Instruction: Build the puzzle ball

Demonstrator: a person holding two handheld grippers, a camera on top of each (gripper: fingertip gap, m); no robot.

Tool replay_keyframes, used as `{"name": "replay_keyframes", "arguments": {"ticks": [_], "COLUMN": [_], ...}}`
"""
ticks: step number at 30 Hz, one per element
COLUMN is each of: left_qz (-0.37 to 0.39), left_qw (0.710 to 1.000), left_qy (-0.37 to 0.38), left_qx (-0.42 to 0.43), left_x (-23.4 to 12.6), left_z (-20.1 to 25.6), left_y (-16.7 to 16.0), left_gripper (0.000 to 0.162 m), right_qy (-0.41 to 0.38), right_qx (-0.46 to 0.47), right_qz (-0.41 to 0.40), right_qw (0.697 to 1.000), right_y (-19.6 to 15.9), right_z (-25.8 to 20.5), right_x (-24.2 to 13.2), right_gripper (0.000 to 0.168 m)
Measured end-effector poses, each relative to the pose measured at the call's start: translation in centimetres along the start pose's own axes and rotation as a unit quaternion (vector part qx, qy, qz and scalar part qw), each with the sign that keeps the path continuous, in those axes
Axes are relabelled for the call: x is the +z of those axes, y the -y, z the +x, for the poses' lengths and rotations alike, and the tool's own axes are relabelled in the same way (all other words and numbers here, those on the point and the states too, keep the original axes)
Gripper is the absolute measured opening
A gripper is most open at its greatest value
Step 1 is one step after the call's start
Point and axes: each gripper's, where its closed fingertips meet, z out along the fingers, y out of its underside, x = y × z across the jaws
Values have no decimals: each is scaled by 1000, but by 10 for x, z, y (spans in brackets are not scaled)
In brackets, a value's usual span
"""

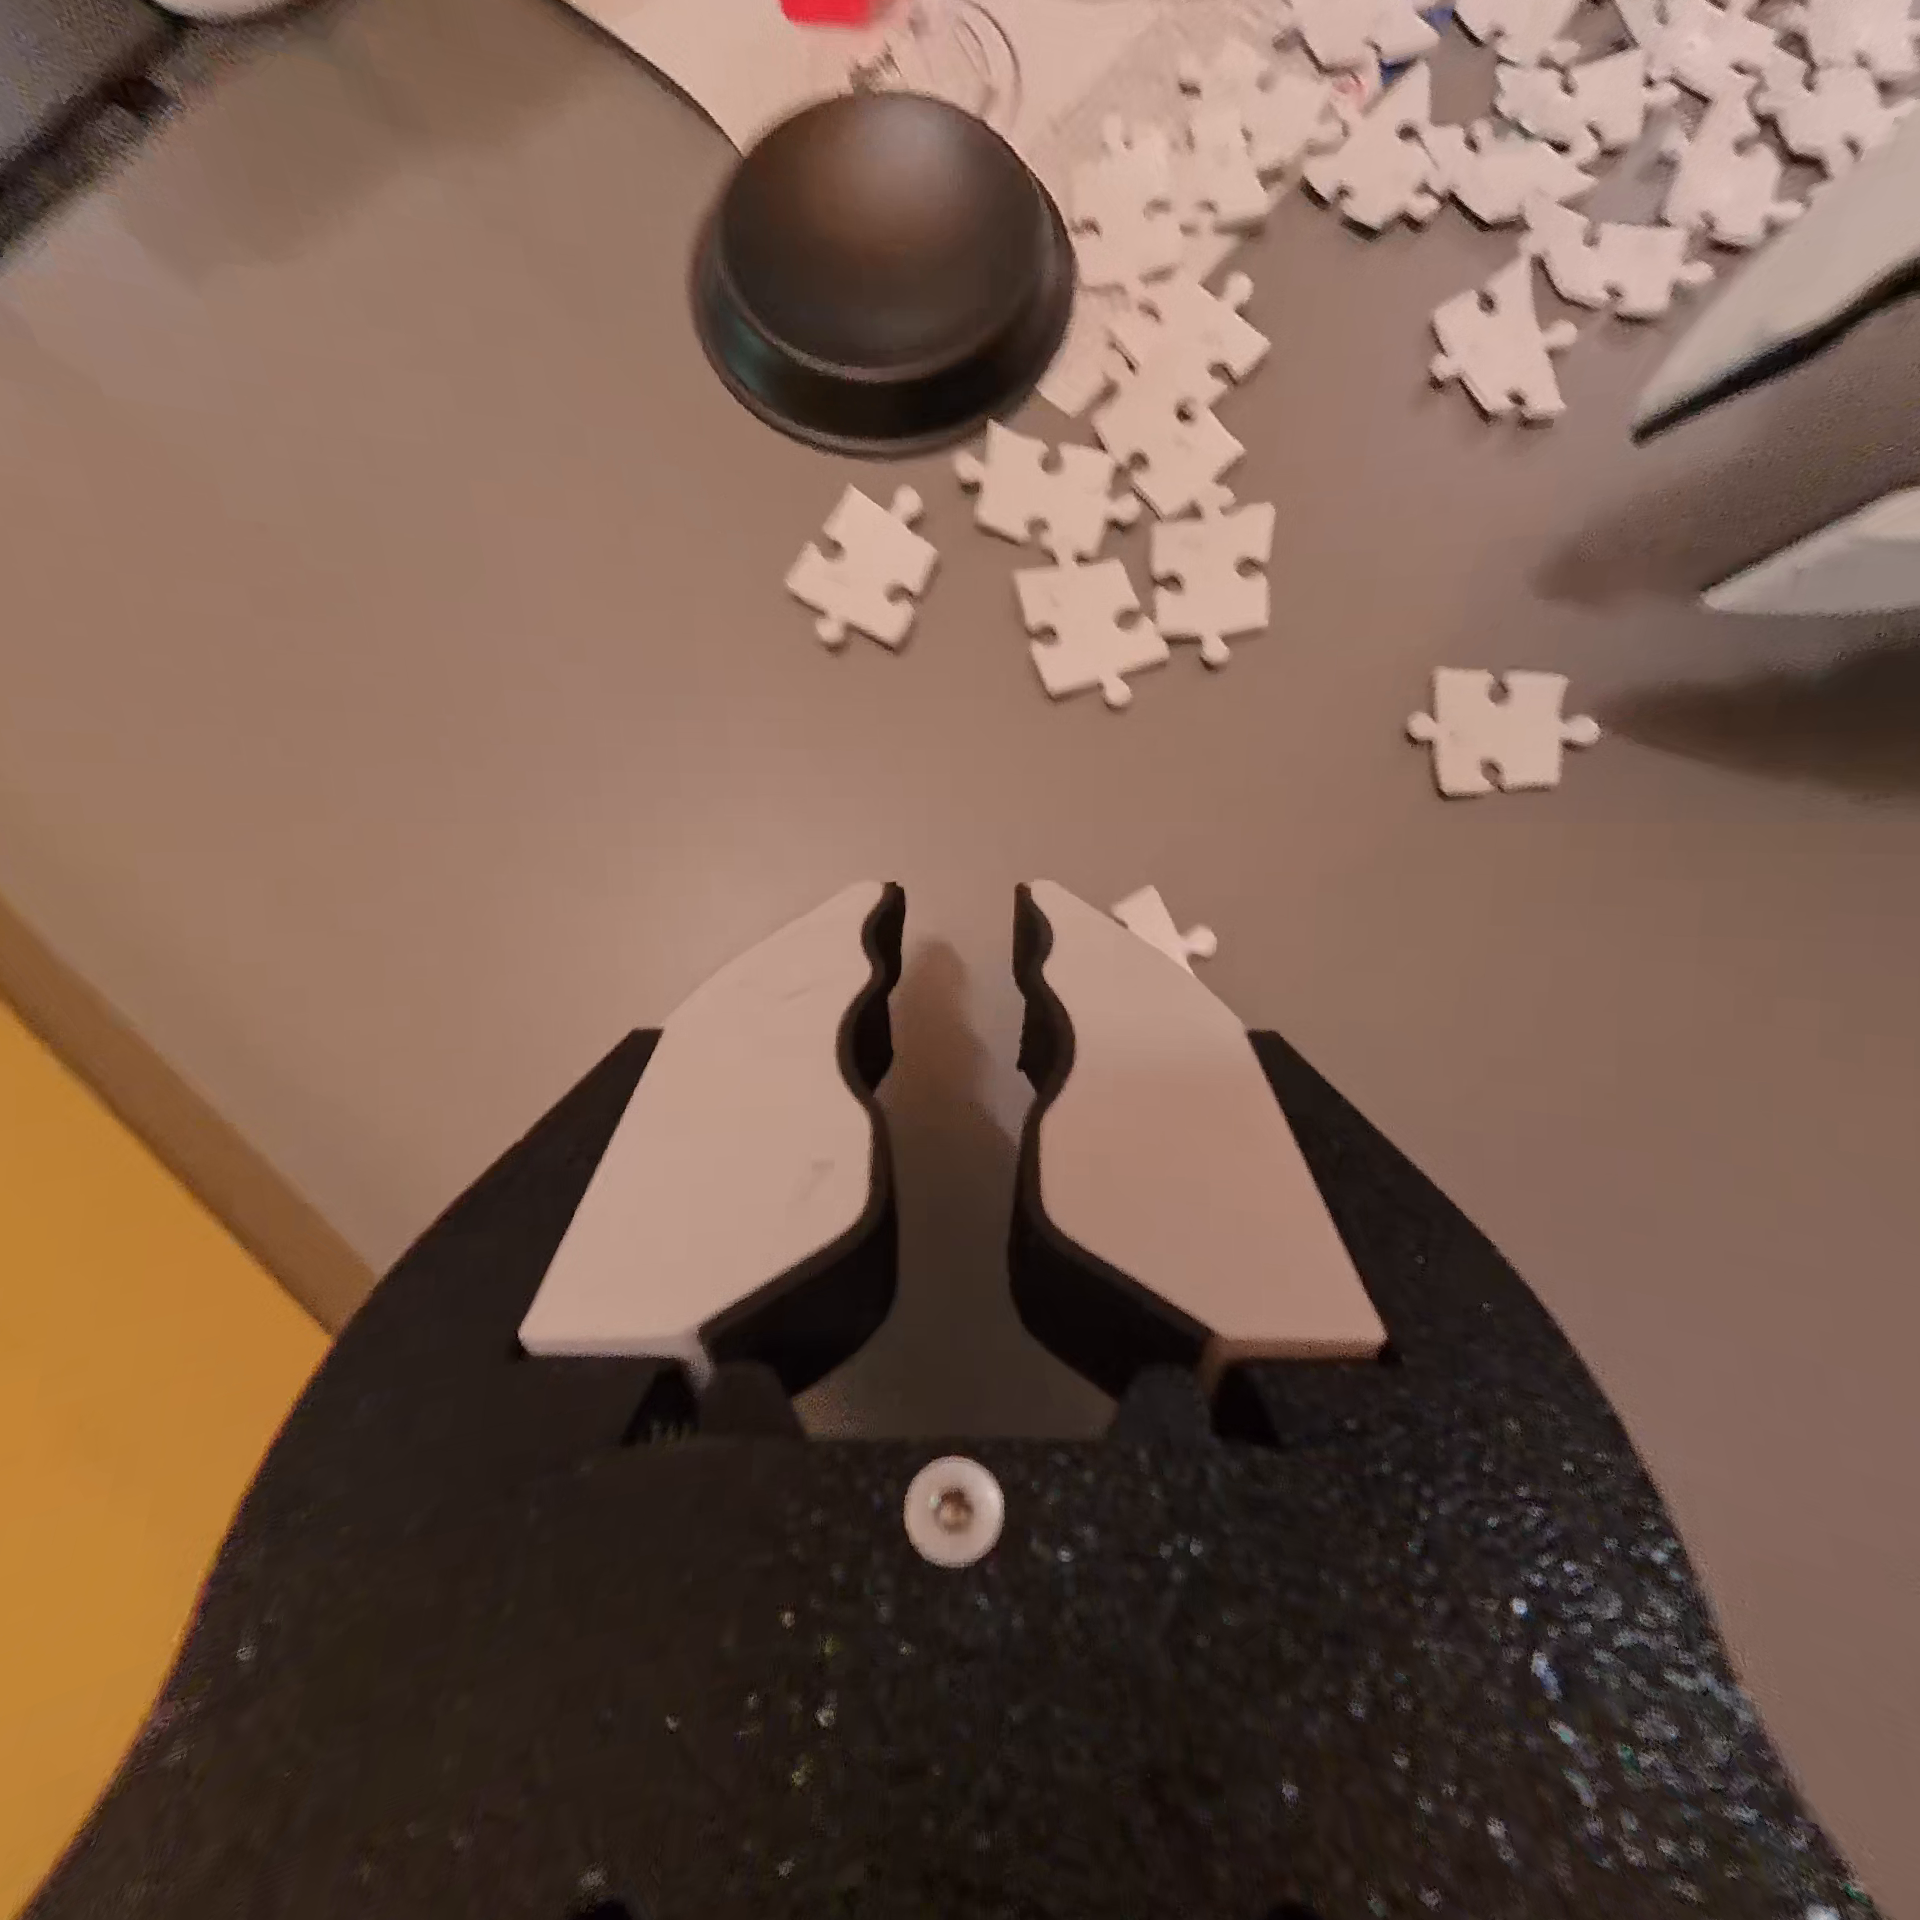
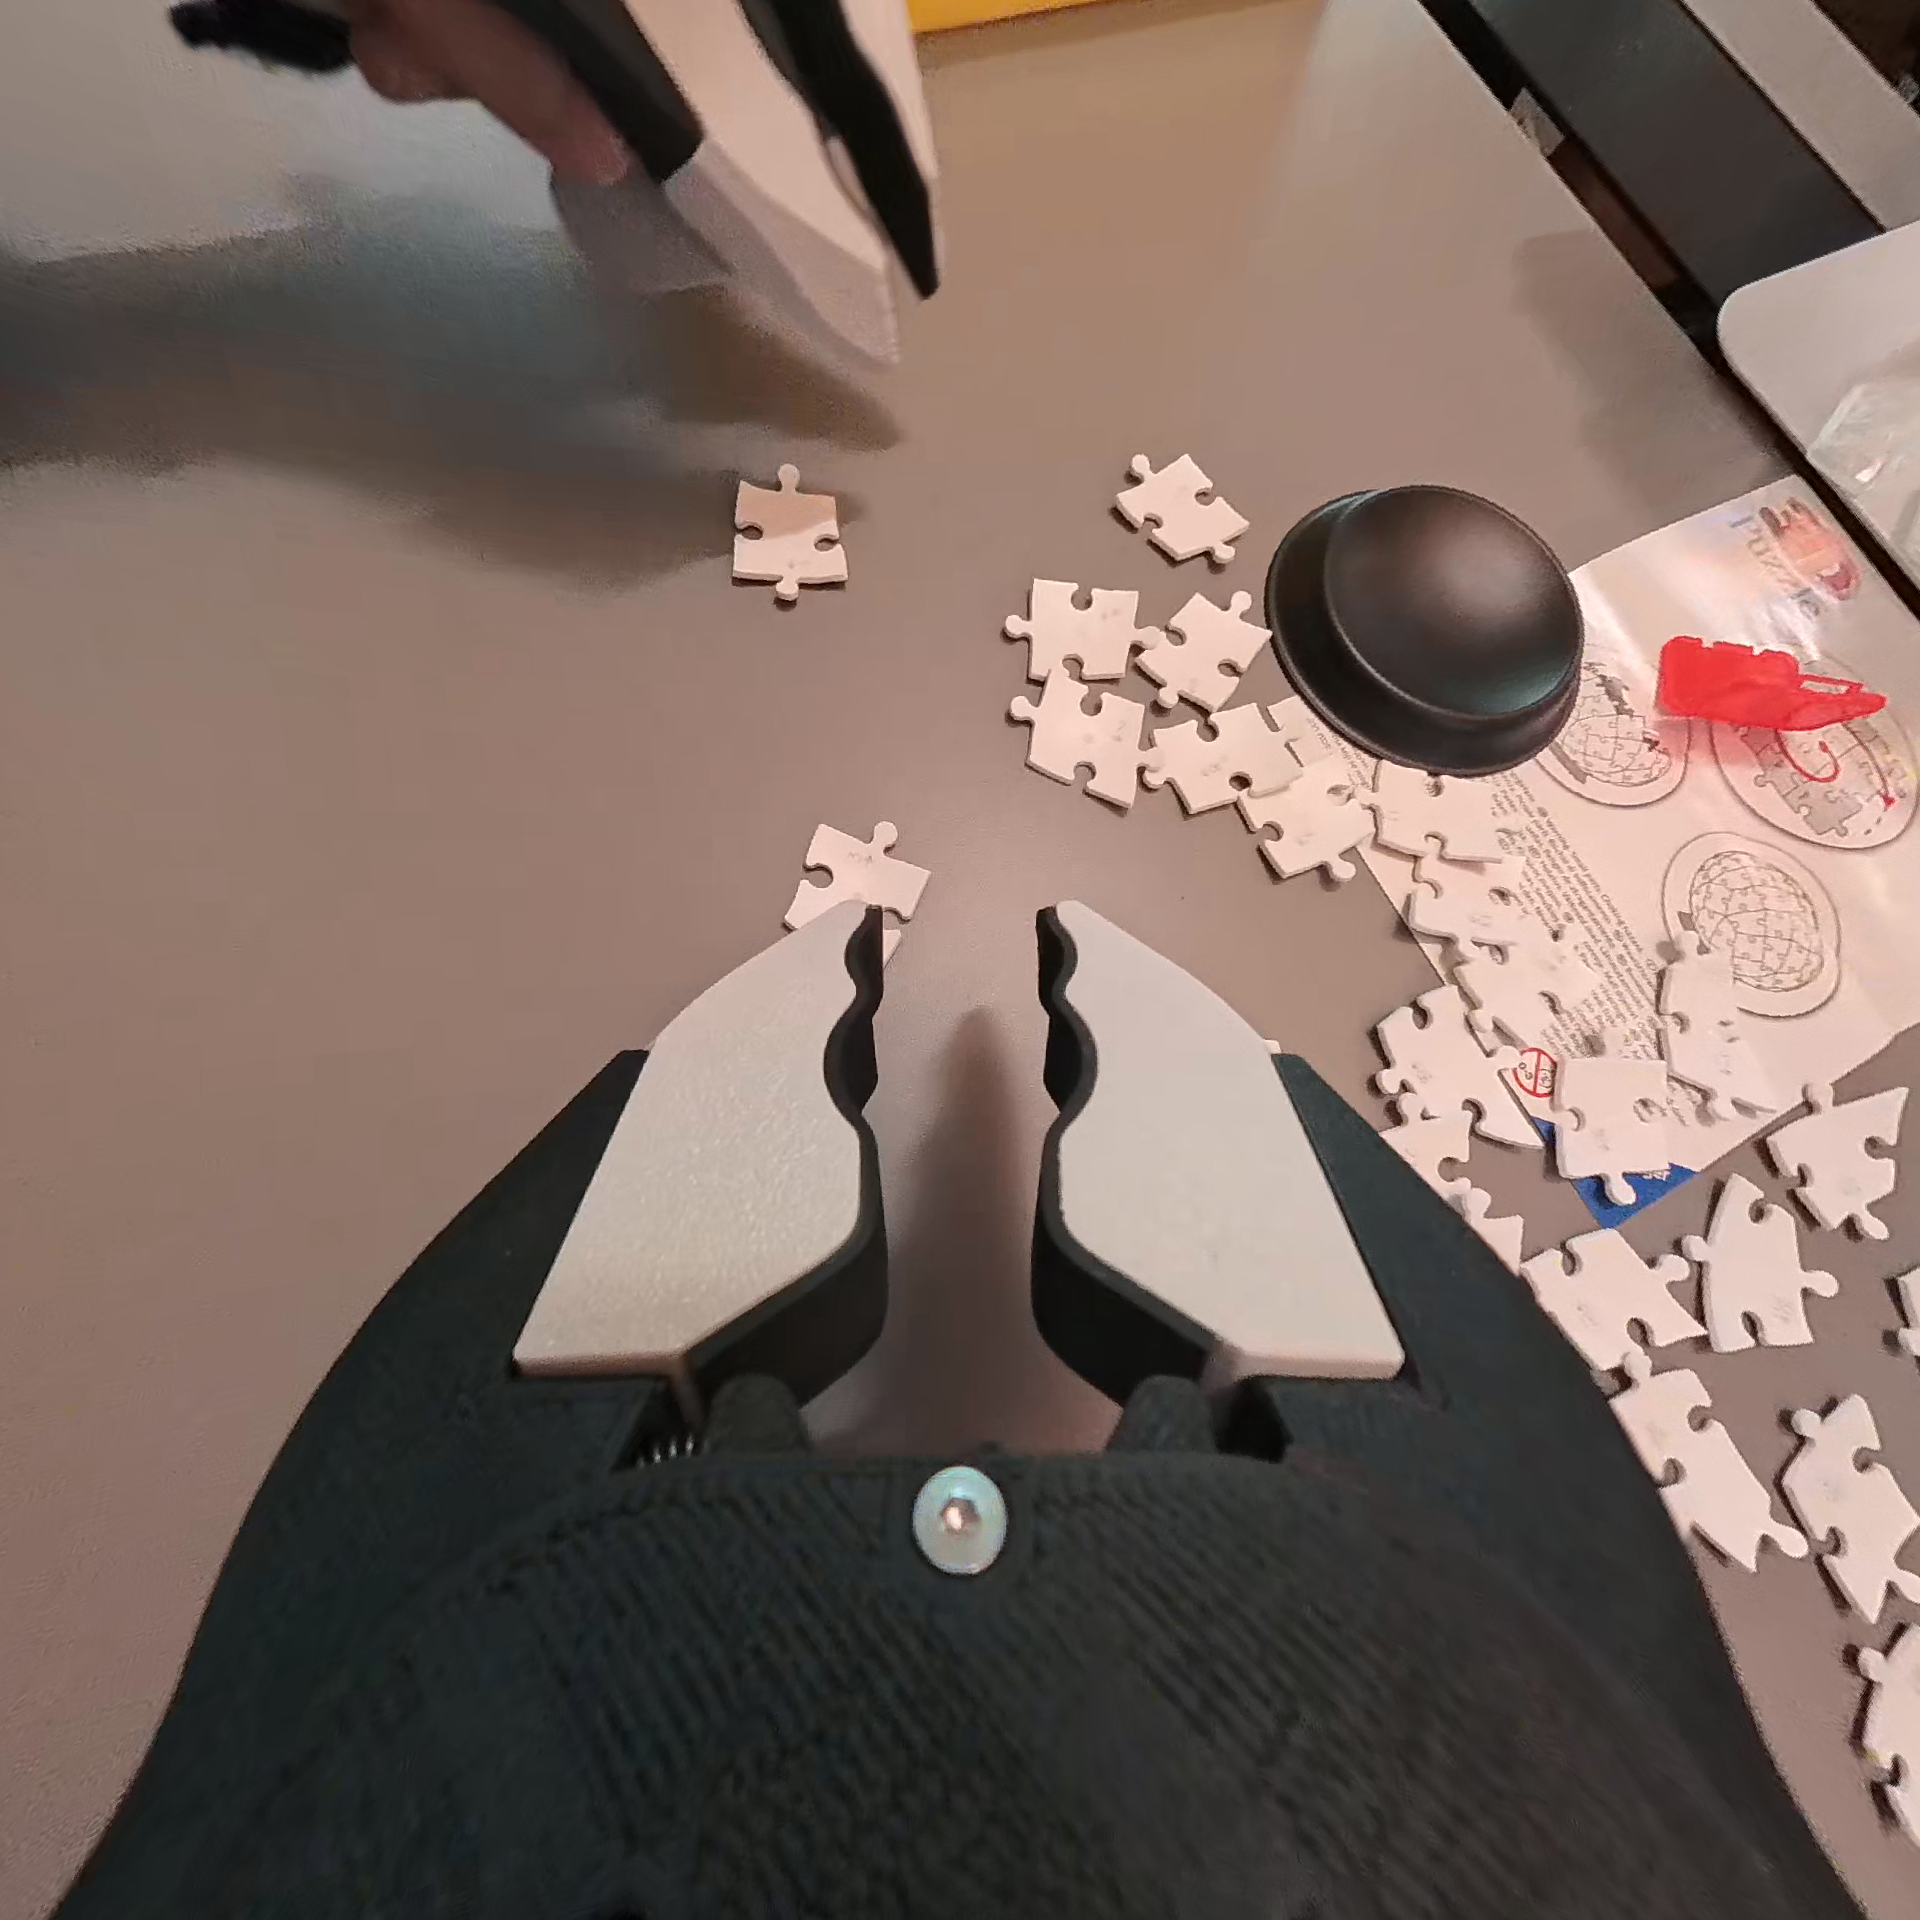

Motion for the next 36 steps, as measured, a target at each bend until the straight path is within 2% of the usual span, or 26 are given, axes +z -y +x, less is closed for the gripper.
{"name": "replay_keyframes", "arguments": {"ticks": [1, 5, 9, 13, 21, 28, 32, 36], "left_qz": [-1, -72, -80, -85, -69, -56, -16, -4], "left_qw": [1000, 995, 988, 989, 996, 998, 998, 1000], "left_qy": [3, -57, -108, -99, -49, -37, -53, -14], "left_qx": [10, 49, 78, 68, 4, -8, 5, 13], "left_x": [1, 3, 8, 11, 11, 11, 0, -10], "left_z": [-3, 10, 32, 37, 36, 37, 40, 29], "left_y": [6, -5, -18, -29, -33, -33, -22, -16], "left_gripper": [20, 20, 14, 2, 0, 0, 9, 38], "right_qy": [2, 5, 7, 9, 6, 7, 4, 5], "right_qx": [1, 2, 9, 15, 17, 23, 19, 23], "right_qz": [-2, 3, 5, 7, 8, 13, 14, 20], "right_qw": [1000, 1000, 1000, 1000, 1000, 1000, 1000, 1000], "right_y": [0, 0, -4, -3, -5, -3, -3, -1], "right_z": [0, -4, -5, -3, -1, 0, 0, 1], "right_x": [0, -2, -3, -1, -1, -2, -5, -6], "right_gripper": [29, 30, 31, 32, 32, 33, 33, 33]}}
